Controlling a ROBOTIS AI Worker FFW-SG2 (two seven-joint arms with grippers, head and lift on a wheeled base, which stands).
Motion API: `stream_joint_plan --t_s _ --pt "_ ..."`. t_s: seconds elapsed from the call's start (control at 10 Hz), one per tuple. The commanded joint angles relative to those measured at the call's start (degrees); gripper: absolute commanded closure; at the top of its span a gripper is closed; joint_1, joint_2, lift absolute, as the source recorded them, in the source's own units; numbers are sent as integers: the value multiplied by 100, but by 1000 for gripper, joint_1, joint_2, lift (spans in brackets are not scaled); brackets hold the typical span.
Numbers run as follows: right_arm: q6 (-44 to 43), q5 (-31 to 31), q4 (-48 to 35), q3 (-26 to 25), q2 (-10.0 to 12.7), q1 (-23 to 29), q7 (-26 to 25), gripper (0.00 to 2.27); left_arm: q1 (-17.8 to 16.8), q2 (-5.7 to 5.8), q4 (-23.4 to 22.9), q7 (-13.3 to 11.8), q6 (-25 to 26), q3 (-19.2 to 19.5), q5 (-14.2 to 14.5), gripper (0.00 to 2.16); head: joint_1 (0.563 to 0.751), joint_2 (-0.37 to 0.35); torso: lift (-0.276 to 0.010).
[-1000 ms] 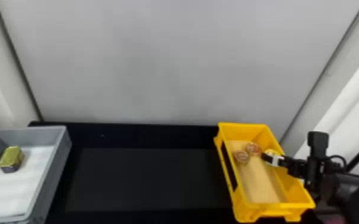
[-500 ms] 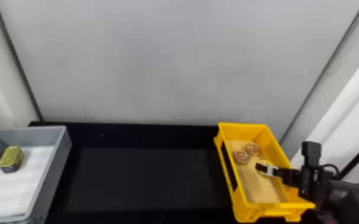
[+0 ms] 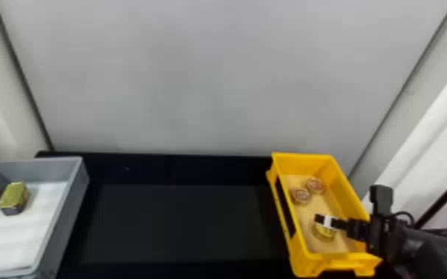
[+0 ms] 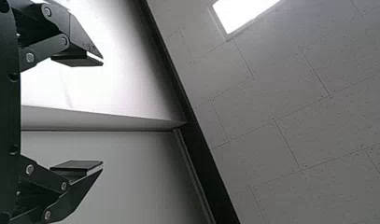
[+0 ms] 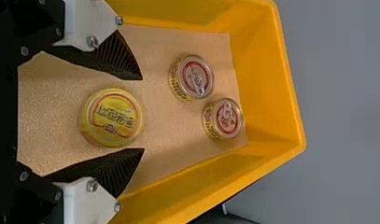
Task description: Pick up the round yellow can and place it in the yellow rectangular box
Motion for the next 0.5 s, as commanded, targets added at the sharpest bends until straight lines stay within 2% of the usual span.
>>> stream_joint_plan --t_s 0.0,0.1,0.2,0.3,0.4 --pt "-35 -120 -75 125 -93 -1 -28 16 -10 -17 8 1 -1 1 7 450 641 -169 0" --pt "-88 -120 -172 143 -110 8 -11 84 -2 -17 8 1 -1 1 7 450 641 -169 0" --pt "-203 -208 -603 81 -93 105 -20 174 7 -25 -1 1 -1 36 7 450 641 -169 0" --pt "-317 -348 -1420 -33 -58 254 -125 214 16 -34 -10 1 -1 45 7 450 641 -169 0" --pt "-238 -480 -2527 -77 -49 395 -494 219 60 -34 -36 -8 8 80 7 450 641 -169 0"
